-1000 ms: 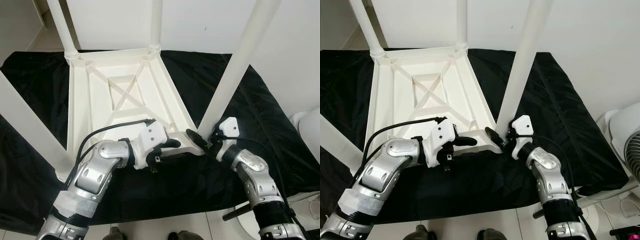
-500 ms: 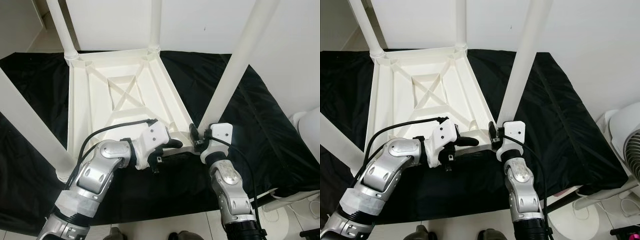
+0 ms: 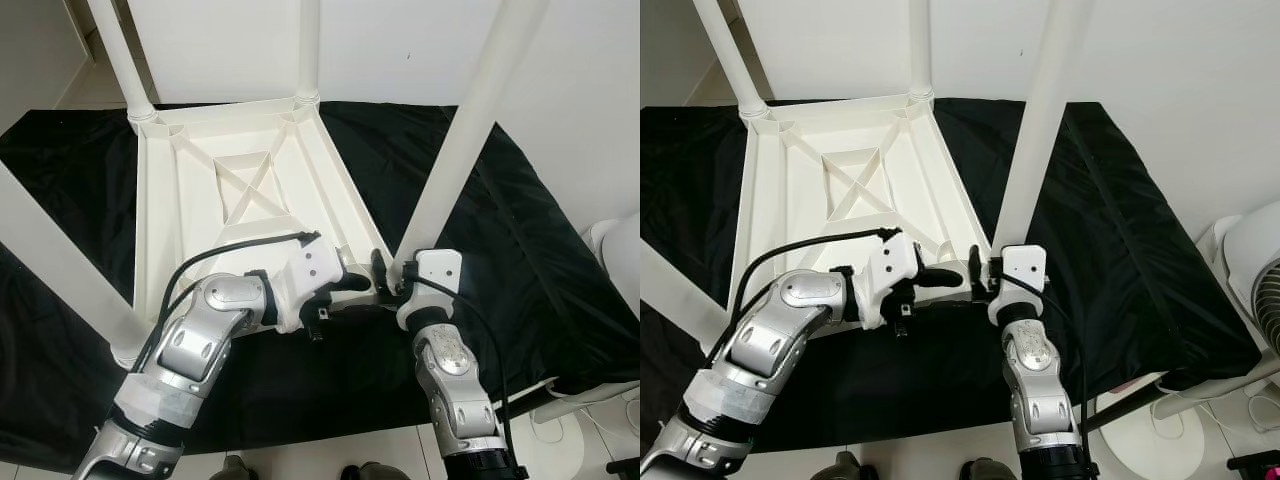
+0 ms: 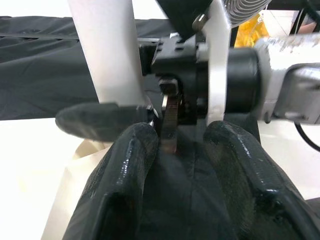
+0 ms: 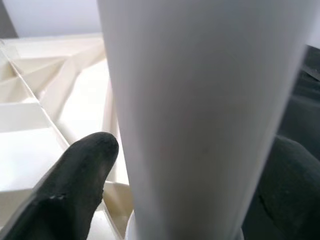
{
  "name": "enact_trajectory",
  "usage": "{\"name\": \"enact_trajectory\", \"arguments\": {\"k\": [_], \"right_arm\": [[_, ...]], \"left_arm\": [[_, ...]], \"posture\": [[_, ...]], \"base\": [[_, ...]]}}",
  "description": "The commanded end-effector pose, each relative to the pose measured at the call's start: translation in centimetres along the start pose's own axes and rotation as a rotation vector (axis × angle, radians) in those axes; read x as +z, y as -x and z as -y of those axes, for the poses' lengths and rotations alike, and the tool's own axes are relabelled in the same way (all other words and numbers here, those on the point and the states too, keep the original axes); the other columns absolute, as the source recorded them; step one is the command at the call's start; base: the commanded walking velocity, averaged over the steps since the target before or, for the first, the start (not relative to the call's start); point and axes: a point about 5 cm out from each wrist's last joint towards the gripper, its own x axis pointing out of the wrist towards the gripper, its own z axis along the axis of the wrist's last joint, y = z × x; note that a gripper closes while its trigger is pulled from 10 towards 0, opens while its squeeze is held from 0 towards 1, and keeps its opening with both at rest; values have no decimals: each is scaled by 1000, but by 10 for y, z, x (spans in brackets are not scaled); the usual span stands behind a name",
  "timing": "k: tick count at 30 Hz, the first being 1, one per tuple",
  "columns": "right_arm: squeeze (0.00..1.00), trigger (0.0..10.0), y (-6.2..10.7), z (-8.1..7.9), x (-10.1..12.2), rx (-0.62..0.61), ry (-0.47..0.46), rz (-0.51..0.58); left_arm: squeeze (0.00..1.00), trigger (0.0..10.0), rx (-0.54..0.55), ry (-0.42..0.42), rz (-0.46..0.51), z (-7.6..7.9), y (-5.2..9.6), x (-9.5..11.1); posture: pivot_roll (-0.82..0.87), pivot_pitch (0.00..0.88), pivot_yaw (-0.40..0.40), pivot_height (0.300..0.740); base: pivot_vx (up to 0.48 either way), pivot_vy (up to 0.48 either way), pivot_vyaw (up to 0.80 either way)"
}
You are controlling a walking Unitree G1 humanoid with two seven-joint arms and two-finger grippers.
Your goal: Building children table
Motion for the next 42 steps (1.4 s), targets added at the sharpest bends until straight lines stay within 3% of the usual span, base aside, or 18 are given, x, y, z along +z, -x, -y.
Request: {"name": "enact_trajectory", "arguments": {"k": [1,2,3,4,10,16,23,24,25,26,40,41,42], "right_arm": [[1000,10000,4,6,-2,22,-5,-18],[1000,10000,6,8,-3,45,-4,-25],[373,10000,8,10,-4,94,-13,-31],[0,10000,10,11,-4,136,-10,-33],[0,10000,11,26,-9,278,30,-67],[0,10000,-2,42,-7,426,116,-80],[0,10000,-12,45,-8,496,164,-94],[0,3373,-15,44,-9,522,186,-100],[0,1373,-16,44,-10,544,195,-103],[0,0,-17,43,-10,561,197,-106],[0,0,-11,46,-14,591,166,-113],[0,10000,-11,46,-14,576,158,-112],[0,10000,-11,46,-14,576,158,-112]], "left_arm": [[0,10000,25,5,-3,0,-1,-2],[0,10000,25,6,-6,1,0,-2],[0,10000,26,7,-8,1,0,-3],[0,10000,26,7,-8,1,0,-3],[0,10000,27,12,-6,2,-1,-3],[0,10000,23,10,-2,1,-3,-3],[0,10000,23,3,-1,-1,-3,-1],[0,10000,25,2,-1,-1,-2,-1],[0,10000,26,1,0,-1,-2,0],[0,10000,27,1,-1,0,-1,0],[0,10000,30,13,-2,4,-1,-2],[0,10000,30,14,-2,4,-1,-2],[0,10000,30,14,-2,4,-1,-2]], "posture": [[-126,48,16,740],[-125,48,14,740],[-125,48,13,740],[-125,48,13,740],[-130,48,11,740],[-132,45,15,740],[-127,43,14,740],[-120,43,11,740],[-120,43,11,740],[-120,43,11,740],[-117,56,0,740],[-119,60,-1,740],[-119,60,-1,740]], "base": [[0,0,0],[0,0,0],[0,0,0],[0,0,0],[0,0,0],[0,0,0],[0,0,0],[0,0,0],[0,0,0],[0,0,0],[0,0,0],[0,0,0],[0,0,0]]}}
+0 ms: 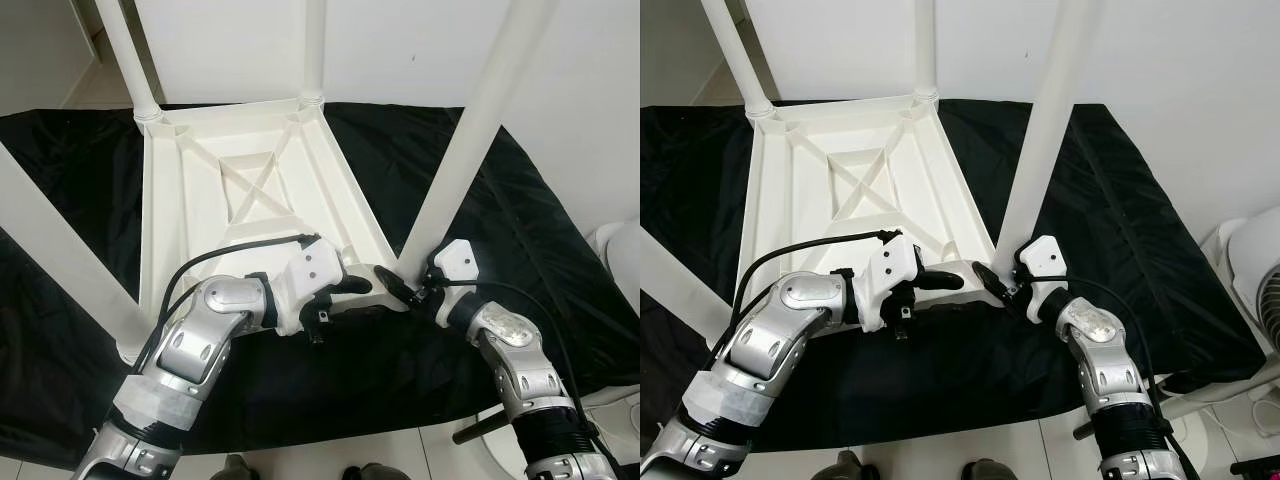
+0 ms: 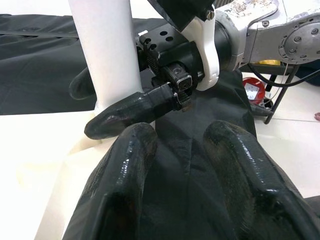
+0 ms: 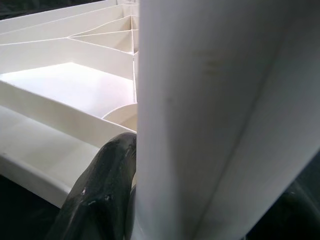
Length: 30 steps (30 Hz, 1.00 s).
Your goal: Building children table
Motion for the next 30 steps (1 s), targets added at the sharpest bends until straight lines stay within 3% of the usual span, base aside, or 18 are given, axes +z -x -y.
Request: {"name": "enact_trajectory", "arguments": {"k": [1,6,7,8,9,11,16,20,25,26,27,30], "right_arm": [[0,10000,5,-4,-6,-24,-47,-23],[0,10000,4,-8,-5,-137,-65,-24],[0,10000,3,-9,-5,-270,-96,-15],[0,10000,3,-9,-5,-270,-96,-15],[0,10000,3,-14,-5,-464,-140,-17],[0,10000,2,-21,-4,-530,-162,-16],[0,10000,-3,-35,-1,-608,-161,-17],[0,10000,-9,-45,-1,-602,-195,-19],[0,10000,-10,-47,2,-597,-190,-20],[173,10000,-10,-46,2,-606,-190,-24],[1000,10000,-9,-46,3,-613,-194,-21],[1000,10000,-8,-44,5,-606,-194,-6]], "left_arm": [[0,10000,41,6,-7,1,-1,-1],[0,10000,38,10,-7,3,-1,-2],[0,10000,37,11,-7,4,-1,-2],[0,10000,37,11,-7,4,-1,-2],[0,10000,36,11,-10,4,-1,-3],[0,10000,34,10,-9,5,-2,-3],[0,10000,30,6,-8,4,-3,-2],[0,10000,27,3,-6,4,-4,-1],[0,10000,21,0,-5,4,-4,-1],[0,10000,20,-1,-5,4,-5,-1],[0,10000,20,-2,-4,4,-5,-1],[0,10000,19,-4,-3,4,-5,0]], "posture": [[-119,60,-1,740],[-119,65,-5,740],[-120,65,-7,740],[-120,65,-7,740],[-122,64,-6,740],[-122,63,-6,740],[-123,59,-6,740],[-123,53,-3,740],[-125,48,-4,740],[-125,48,-4,740],[-125,48,-4,740],[-125,48,-4,740]], "base": [[0,0,0],[0,0,0],[0,0,0],[0,0,0],[0,0,0],[0,0,0],[0,0,0],[0,0,0],[0,0,0],[0,0,0],[0,0,0],[0,0,0]]}}
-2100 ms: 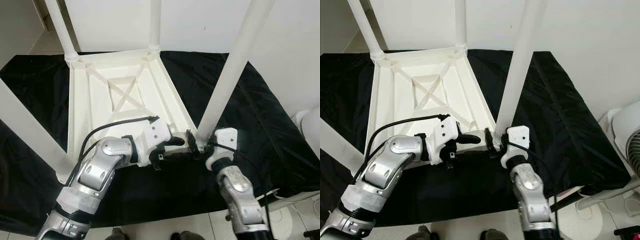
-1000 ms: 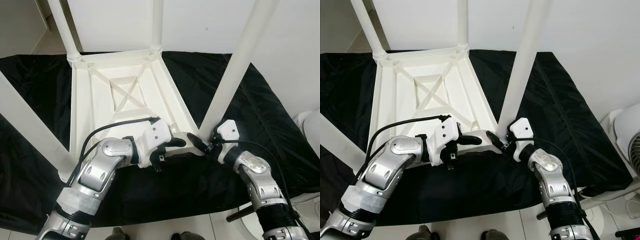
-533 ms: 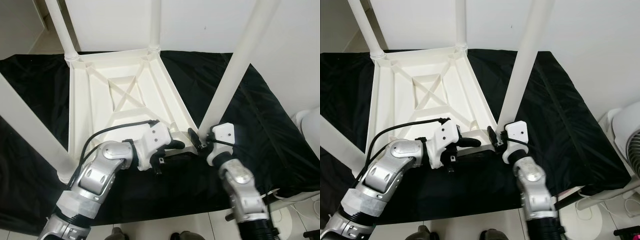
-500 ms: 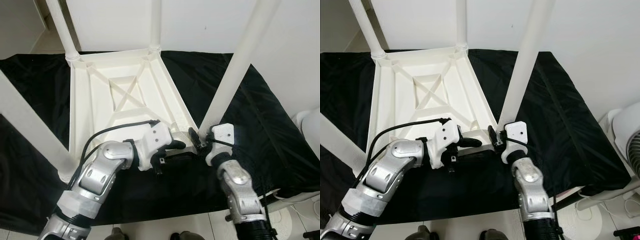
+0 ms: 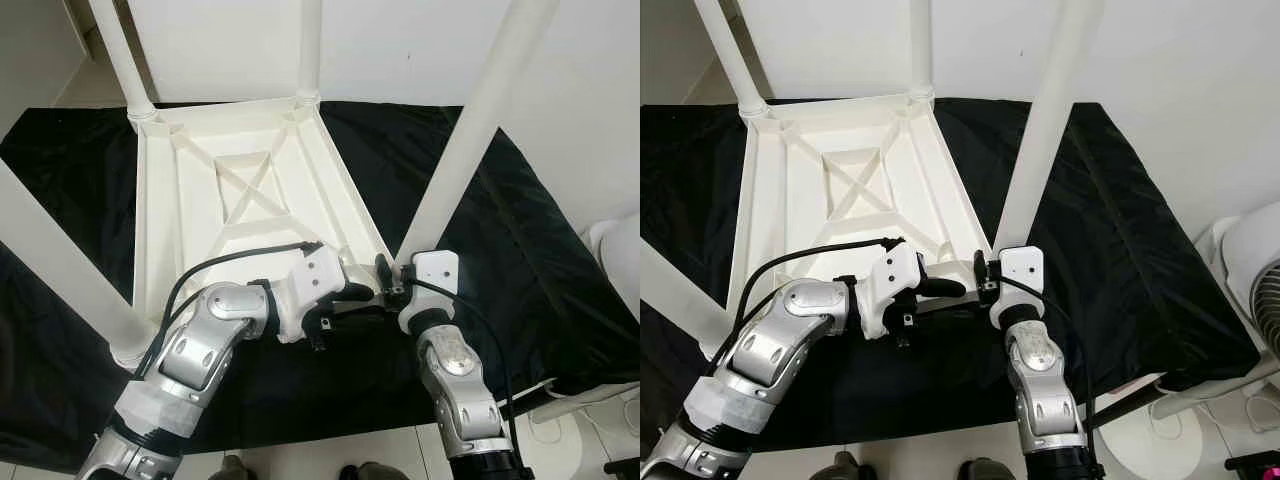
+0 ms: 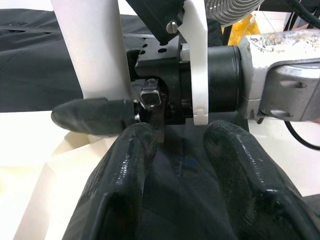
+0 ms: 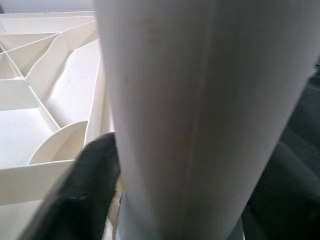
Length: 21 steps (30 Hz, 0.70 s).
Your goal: Building children table
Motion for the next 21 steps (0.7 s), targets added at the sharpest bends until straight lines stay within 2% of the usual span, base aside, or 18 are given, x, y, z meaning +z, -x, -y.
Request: {"name": "enact_trajectory", "arguments": {"k": [1,5,10,11,12,17,21], "right_arm": [[1000,10000,2,3,-1,-9,-12,-9],[1000,10000,3,4,1,14,-29,1],[1000,10000,12,18,0,86,-41,11],[0,10000,14,23,-1,122,-41,6],[0,10000,14,23,-1,122,-41,6],[0,10000,13,44,-2,278,13,2],[0,10000,8,47,0,376,37,-1]], "left_arm": [[0,10000,40,-20,2,-2,-2,4],[0,10000,39,-20,1,-2,-2,3],[0,10000,41,-14,-5,0,0,1],[0,10000,41,-13,-6,0,1,1],[0,10000,41,-13,-6,0,1,1],[0,10000,38,-12,-8,0,1,1],[0,10000,35,-17,-6,-1,0,2]], "posture": [[-125,48,-4,740],[-123,43,-6,740],[-118,45,-10,740],[-119,44,-8,740],[-119,44,-8,740],[-123,40,-1,740],[-126,38,4,740]], "base": [[0,0,0],[0,0,0],[0,0,0],[0,0,0],[0,0,0],[0,0,0],[0,0,0]]}}
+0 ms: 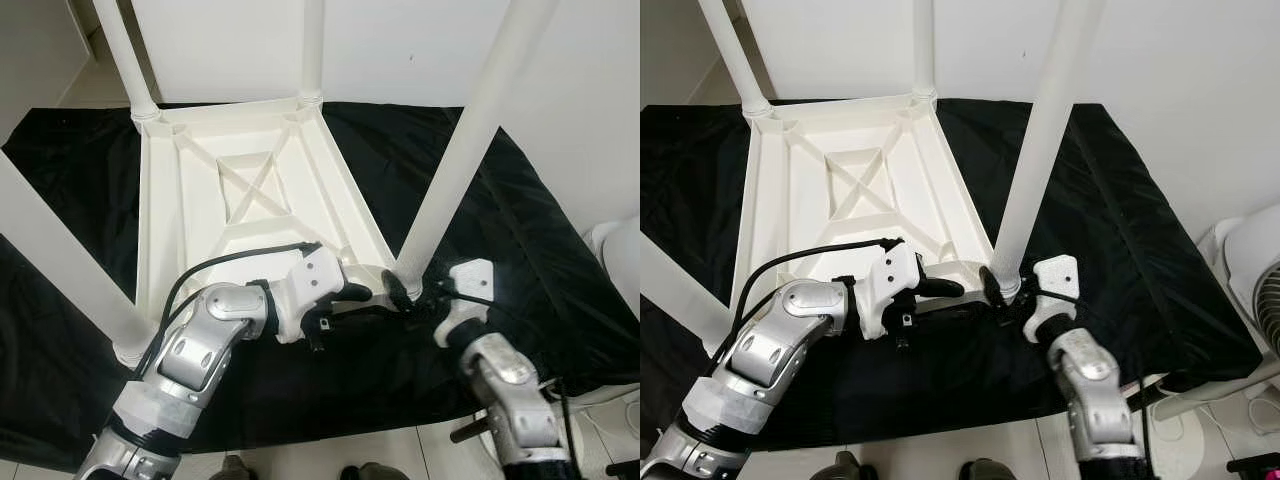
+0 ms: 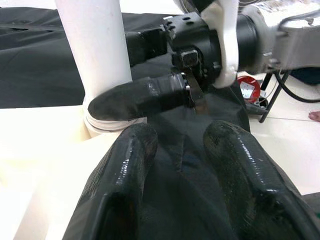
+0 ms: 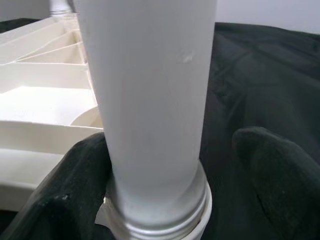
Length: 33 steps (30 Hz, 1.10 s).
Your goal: Building children table
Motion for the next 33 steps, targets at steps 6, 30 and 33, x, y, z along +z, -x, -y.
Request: {"name": "enact_trajectory", "arguments": {"k": [6,30,33], "right_arm": [[0,10000,-16,1,1,192,75,-26],[0,10000,-21,12,-9,158,64,-77],[0,10000,-21,10,-9,124,46,-77]], "left_arm": [[0,10000,32,-23,2,-2,-2,4],[0,10000,57,-14,-3,-1,1,3],[0,10000,56,-15,-4,-1,1,3]], "posture": [[-123,36,5,740],[-104,50,-14,740],[-106,53,-15,740]], "base": [[0,0,0],[0,0,0],[0,0,0]]}}
